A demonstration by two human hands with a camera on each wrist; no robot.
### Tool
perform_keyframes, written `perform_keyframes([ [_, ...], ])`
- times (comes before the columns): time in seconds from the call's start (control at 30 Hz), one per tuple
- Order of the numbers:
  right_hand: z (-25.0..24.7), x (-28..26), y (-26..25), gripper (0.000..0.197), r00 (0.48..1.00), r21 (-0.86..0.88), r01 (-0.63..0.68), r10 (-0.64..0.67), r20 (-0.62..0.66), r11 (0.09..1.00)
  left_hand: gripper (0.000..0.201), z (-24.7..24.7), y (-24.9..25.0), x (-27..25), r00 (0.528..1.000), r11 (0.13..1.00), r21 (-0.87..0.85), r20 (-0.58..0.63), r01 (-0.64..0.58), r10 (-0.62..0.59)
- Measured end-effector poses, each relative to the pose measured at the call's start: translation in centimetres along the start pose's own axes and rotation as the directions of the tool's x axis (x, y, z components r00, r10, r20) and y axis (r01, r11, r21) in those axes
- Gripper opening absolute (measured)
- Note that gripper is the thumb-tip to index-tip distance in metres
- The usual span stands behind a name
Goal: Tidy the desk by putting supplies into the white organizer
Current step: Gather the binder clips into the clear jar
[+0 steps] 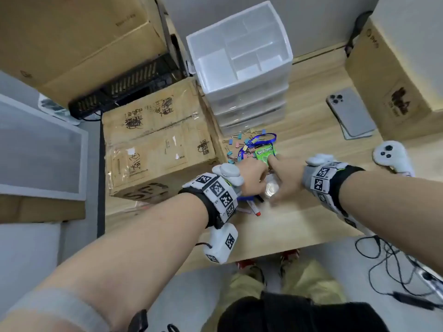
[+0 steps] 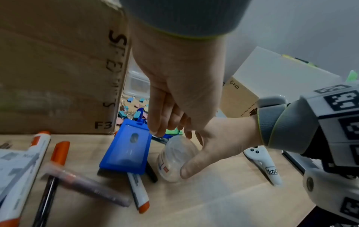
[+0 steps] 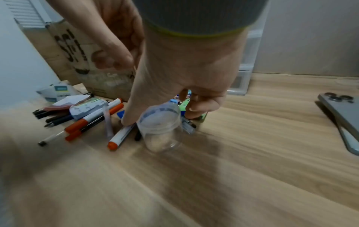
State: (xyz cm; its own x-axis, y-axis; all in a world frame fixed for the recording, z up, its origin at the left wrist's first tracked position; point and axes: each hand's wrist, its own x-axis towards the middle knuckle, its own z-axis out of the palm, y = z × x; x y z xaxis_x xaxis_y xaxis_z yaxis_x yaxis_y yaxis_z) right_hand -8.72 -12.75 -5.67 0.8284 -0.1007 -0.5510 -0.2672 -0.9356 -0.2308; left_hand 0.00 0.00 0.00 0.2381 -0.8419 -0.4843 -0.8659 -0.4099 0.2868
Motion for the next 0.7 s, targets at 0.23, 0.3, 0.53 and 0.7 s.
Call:
perform_keyframes([
  [0.23,1.3,0.0,0.6,0.082,0.998,-0.048,0.054,-0.056,-0.029,0.997,0.017,1.8,-0.3,1.3,0.99,0.994,0.069,0.103,0.09,-0.097],
  [0.3,1.1,0.1,1.4,0.082,0.999,0.013,0.042,-0.041,-0.016,0.999,0.027,2.3,-0.7,1.7,0.989,0.993,0.022,0.094,0.117,-0.118],
  [0.53,-0.9,-0.1,4.0,0.072,0.998,0.409,-0.052,0.034,0.051,0.911,0.065,3.2,-0.7,2.3,0.991,0.974,-0.182,0.043,0.133,-0.127],
  [0.7,-0.7,0.0,4.0,0.071,0.993,0.681,-0.119,0.08,0.089,0.723,0.062,3.0,-0.1,2.9,0.979,0.932,-0.321,-0.063,0.166,-0.196],
])
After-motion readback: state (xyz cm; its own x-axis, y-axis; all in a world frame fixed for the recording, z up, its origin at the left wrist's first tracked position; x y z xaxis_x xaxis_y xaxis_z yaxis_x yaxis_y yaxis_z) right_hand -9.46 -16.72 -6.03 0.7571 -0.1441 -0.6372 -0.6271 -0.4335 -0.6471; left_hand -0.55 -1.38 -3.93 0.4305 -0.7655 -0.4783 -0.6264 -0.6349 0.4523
